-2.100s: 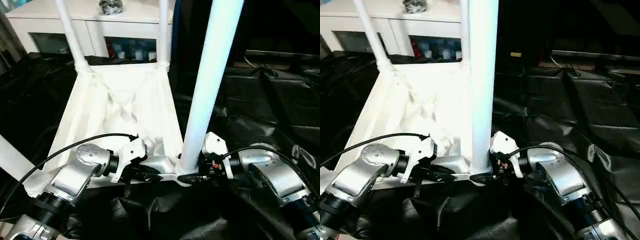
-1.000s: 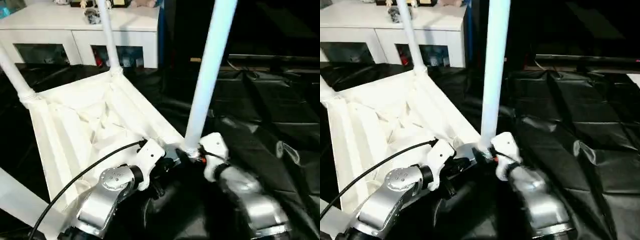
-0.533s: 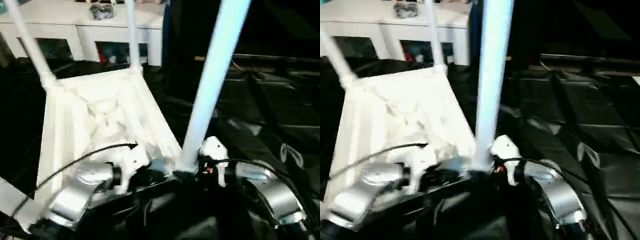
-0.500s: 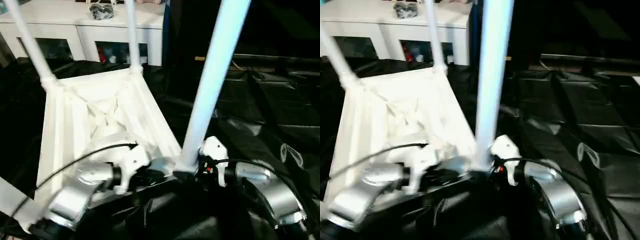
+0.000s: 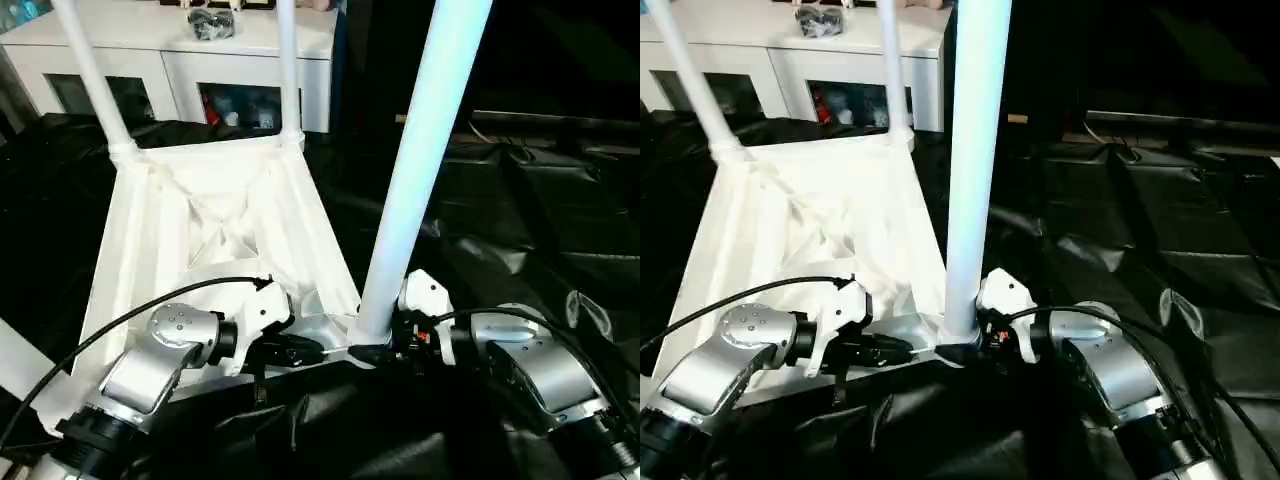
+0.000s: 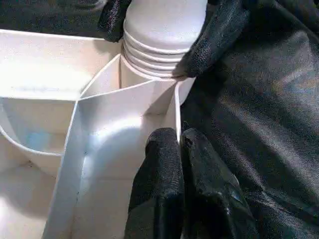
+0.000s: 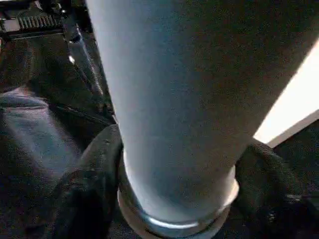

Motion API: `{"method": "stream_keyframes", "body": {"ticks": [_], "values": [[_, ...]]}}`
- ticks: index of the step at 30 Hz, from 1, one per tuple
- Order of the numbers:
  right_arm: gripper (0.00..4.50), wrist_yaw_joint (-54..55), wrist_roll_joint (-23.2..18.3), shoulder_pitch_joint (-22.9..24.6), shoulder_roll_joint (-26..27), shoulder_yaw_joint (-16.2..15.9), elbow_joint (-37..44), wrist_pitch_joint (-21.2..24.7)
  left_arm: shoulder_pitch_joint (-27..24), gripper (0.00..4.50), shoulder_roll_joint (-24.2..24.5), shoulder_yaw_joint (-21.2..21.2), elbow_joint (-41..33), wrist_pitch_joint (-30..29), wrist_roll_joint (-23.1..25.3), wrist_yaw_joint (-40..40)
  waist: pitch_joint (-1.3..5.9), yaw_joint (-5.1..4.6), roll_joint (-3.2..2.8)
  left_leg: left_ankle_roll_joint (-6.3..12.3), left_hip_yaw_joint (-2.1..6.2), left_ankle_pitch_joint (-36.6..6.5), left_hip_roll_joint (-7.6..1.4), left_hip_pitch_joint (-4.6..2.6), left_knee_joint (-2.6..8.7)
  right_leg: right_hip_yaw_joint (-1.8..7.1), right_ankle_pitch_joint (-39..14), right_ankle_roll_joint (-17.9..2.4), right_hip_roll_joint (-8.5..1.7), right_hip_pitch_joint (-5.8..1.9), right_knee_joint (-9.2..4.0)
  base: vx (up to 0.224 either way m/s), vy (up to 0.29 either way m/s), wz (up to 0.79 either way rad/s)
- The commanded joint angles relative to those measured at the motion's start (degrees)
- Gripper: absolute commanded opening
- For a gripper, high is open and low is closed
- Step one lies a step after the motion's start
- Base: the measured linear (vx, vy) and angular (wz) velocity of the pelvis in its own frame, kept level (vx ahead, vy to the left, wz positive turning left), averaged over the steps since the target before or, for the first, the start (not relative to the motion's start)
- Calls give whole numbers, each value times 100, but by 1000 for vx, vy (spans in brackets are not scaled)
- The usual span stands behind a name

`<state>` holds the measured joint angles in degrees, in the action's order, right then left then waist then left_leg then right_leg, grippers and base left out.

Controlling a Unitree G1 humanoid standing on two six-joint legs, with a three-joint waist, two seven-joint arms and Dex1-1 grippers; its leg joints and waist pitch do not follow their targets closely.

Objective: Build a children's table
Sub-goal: Rotate leg to tighten

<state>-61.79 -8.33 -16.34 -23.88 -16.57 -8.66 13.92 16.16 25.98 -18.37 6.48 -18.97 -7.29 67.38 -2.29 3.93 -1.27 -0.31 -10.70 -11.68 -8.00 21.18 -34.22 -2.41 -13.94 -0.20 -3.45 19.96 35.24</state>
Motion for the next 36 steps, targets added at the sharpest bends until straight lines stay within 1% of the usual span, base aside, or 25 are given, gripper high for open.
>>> {"method": "stream_keyframes", "body": {"ticks": [1, 2, 5, 6, 9, 10, 12, 13, 14, 15, 18, 19, 20, 21, 22, 23, 24, 25, 26, 29, 30, 31, 32, 33, 36], "values": [[279, -112, -34, 51, 228, -305, 3, -109, 103, 0, -87, -226, 142, 90, 21, 66, 234, -12, -47, 67, 272, -1264, -589, -111, 489, 319, -528, -1526, -611, -81, -409, 0, 0, 0], [278, -84, -32, 94, 247, -315, 25, -99, 94, 0, -88, -228, 147, 87, 30, 54, 222, -28, -22, 42, 267, -1354, -591, -121, 498, 321, -600, -1520, -598, -72, -424, 0, 0, 0], [274, 9, -17, 194, 300, -329, 61, -107, 69, 0, -91, -248, 145, 97, 45, 46, 221, -39, -35, -3, 277, -1453, -596, -128, 514, 325, -705, -1501, -599, -73, -430, 0, 0, 0], [274, 96, -4, 228, 346, -320, 43, -99, 75, 0, -118, -248, 164, 83, 56, -8, 217, -39, -88, -30, 282, -1494, -596, -132, 515, 329, -737, -1499, -603, -62, -430, 0, 0, 0], [272, 523, 98, 301, 547, -250, -101, -131, 120, 0, -275, -244, 274, 89, 188, -350, 185, -64, -72, -161, 287, -1870, -592, -145, 541, 345, -1239, -1416, -616, -41, -491, 0, 0, 0], [272, 843, 139, 337, 727, -160, -238, -181, 172, 0, -449, -194, 384, 25, 273, -677, 172, -71, -95, -194, 296, -1977, -587, -152, 544, 348, -1432, -1387, -621, -27, -502, 0, 0, 0], [272, 1257, 116, 354, 985, -1, -424, -78, 241, 0, -681, -143, 490, -122, 369, -1087, 124, -89, -73, -343, 323, -2480, -574, -216, 544, 353, -2364, -1201, -645, 34, -599, -26, 1, -1], [272, 1811, 195, 355, 1287, 122, -634, -50, 326, 0, -972, -124, 591, -261, 474, -1525, 112, -110, -111, -438, 353, -2673, -572, -229, 553, 367, -2727, -1080, -655, 62, -628, -54, 6, -4], [272, 1811, 195, 355, 1287, 122, -634, -50, 326, 0, -972, -124, 591, -261, 474, -1525, 99, -123, -106, -487, 360, -2766, -578, -236, 567, 368, -2880, -1021, -653, 80, -651, -54, 6, -4], [272, 2613, 300, 315, 1751, 292, -929, 168, 459, 0, -1453, -83, 745, -502, 582, -2189, 106, -148, -127, -586, 409, -2962, -568, -256, 587, 351, -3125, -841, -648, 93, -674, -61, 13, -7], [272, 3372, 517, 202, 2124, 345, -1216, 273, 560, 0, -1883, -46, 896, -588, 666, -2751, 90, -223, -123, -676, 477, -3317, -529, -223, 621, 280, -3446, -599, -629, 92, -693, -56, 30, -14], [272, 3576, 591, 157, 2223, 336, -1304, 290, 585, 0, -2004, -40, 939, -595, 683, -2891, 89, -271, -136, -682, 507, -3502, -517, -244, 615, 269, -3562, -509, -639, 111, -729, 0, 0, 0], [272, 3666, 721, 114, 2297, 199, -1369, 190, 589, 0, -2135, -59, 951, -591, 692, -3008, 82, -300, -225, -694, 534, -3685, -512, -229, 632, 252, -3590, -447, -644, 98, -742, 0, 0, 0], [272, 3649, 766, 110, 2309, 128, -1370, 123, 582, 0, -2169, -68, 941, -589, 696, -3037, 85, -330, -197, -701, 539, -3774, -511, -227, 643, 233, -3528, -425, -623, 91, -762, -27, 40, -19], [272, 3616, 762, 114, 2325, 102, -1365, 65, 553, 0, -2168, -102, 903, -573, 694, -2996, 95, -366, -184, -693, 581, -3843, -511, -160, 687, 199, -3299, -410, -619, 23, -742, -18, 44, -20], [272, 3611, 772, 122, 2359, 117, -1375, 18, 531, 0, -2179, -112, 885, -559, 716, -2969, 103, -361, -216, -692, 586, -3863, -514, -153, 700, 197, -3187, -414, -619, 15, -732, -18, 44, -20], [272, 3585, 752, 124, 2369, 136, -1372, 21, 521, 0, -2174, -120, 876, -548, 726, -2951, 110, -381, -203, -657, 567, -3833, -514, -174, 700, 217, -2956, -470, -615, 47, -733, 0, 0, 0], [328, 3448, 642, 128, 2394, 217, -1338, 48, 475, 0, -2136, -155, 822, -489, 747, -2835, 124, -374, -209, -600, 529, -3680, -512, -212, 680, 257, -2788, -562, -631, 86, -750, 0, 0, 0], [342, 3448, 642, 128, 2394, 217, -1338, 48, 475, 0, -2136, -155, 822, -489, 747, -2835, 126, -379, -204, -563, 517, -3558, -514, -207, 672, 276, -2693, -615, -641, 87, -752, 0, 0, 0], [361, 3007, 516, 85, 2228, 253, -1137, 143, 350, 0, -1941, -210, 612, -399, 721, -2485, 134, -378, -197, -440, 487, -3166, -536, -143, 679, 312, -2282, -795, -643, 50, -708, 0, 0, 0], [377, 2874, 530, 61, 2116, 205, -1076, 132, 317, 0, -1868, -225, 553, -397, 694, -2380, 156, -376, -202, -363, 469, -2806, -544, -87, 690, 307, -1836, -896, -629, -11, -650, 0, 0, 0], [377, 2673, 520, 46, 1967, 141, -988, 111, 286, 0, -1774, -249, 503, -350, 657, -2263, 156, -376, -202, -363, 469, -2806, -544, -87, 690, 307, -1836, -896, -629, -11, -650, 56, -5, -7], [377, 2673, 520, 46, 1967, 141, -988, 111, 286, 0, -1774, -249, 503, -350, 657, -2263, 183, -360, -207, -273, 440, -2478, -556, -73, 673, 314, -1432, -978, -629, -34, -619, 56, -5, -7], [377, 2163, 457, 48, 1631, 43, -757, 72, 227, 0, -1557, -293, 409, -287, 588, -1995, 194, -332, -198, -145, 392, -2263, -556, -109, 640, 318, -1265, -1090, -621, -16, -626, 51, -18, -1], [377, 1469, 331, 59, 1176, 1, -462, 39, 169, 0, -1253, -318, 303, -181, 548, -1620, 202, -291, -169, 34, 331, -2035, -547, -127, 586, 345, -1305, -1179, -625, -2, -642, 20, -12, 3]]}}
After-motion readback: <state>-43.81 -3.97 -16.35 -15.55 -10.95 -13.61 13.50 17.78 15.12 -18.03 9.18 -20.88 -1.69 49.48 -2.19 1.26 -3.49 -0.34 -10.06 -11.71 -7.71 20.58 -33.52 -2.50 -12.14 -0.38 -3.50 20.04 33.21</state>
